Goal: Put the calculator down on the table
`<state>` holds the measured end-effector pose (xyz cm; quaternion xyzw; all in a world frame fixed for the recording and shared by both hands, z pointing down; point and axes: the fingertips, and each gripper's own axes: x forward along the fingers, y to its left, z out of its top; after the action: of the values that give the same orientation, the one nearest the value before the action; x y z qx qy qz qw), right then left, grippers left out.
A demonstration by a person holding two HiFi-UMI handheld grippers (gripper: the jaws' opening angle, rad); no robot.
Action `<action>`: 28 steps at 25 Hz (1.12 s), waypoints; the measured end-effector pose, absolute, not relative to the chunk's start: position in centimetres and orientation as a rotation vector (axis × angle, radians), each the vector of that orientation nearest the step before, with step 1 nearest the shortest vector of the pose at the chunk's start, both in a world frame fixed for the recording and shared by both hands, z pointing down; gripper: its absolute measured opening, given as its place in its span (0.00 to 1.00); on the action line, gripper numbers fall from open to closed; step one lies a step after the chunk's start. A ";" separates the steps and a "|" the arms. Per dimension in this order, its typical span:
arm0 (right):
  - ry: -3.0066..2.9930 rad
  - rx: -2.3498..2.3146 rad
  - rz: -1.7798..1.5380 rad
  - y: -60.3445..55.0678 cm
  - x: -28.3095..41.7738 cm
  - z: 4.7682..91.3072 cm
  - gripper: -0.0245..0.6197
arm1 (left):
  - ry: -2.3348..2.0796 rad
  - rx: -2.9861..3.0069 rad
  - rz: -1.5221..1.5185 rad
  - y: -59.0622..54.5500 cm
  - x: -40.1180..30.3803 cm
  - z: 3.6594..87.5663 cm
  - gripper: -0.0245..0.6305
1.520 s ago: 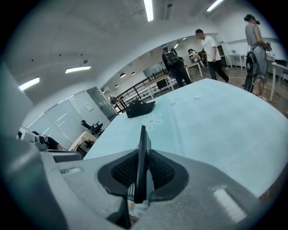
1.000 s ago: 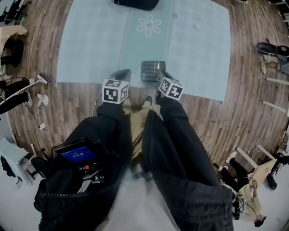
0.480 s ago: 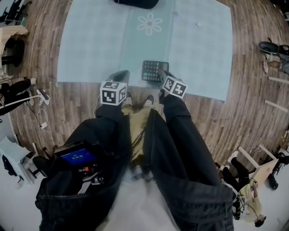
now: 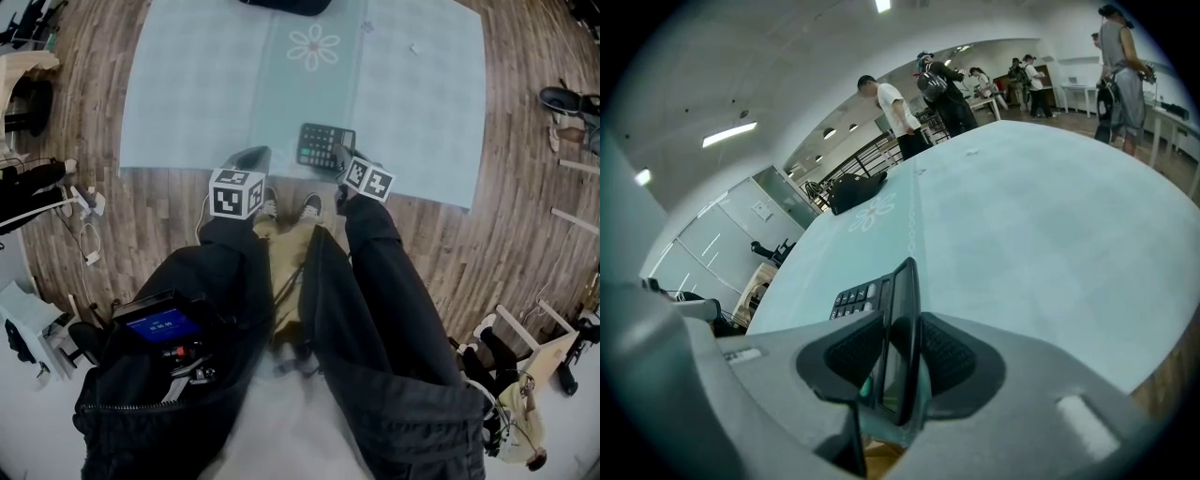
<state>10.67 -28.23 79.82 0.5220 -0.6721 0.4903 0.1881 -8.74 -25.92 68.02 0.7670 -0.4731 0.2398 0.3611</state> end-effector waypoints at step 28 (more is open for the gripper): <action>-2.395 1.838 0.570 -32.5 13.2 46.0 0.04 | -1.305 2.470 0.194 -34.1 -2.6 45.8 0.04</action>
<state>13.20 -32.53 46.02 0.5978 -0.7791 0.1854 0.0344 -2.57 -34.09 45.83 0.8692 -0.4593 0.0684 0.1696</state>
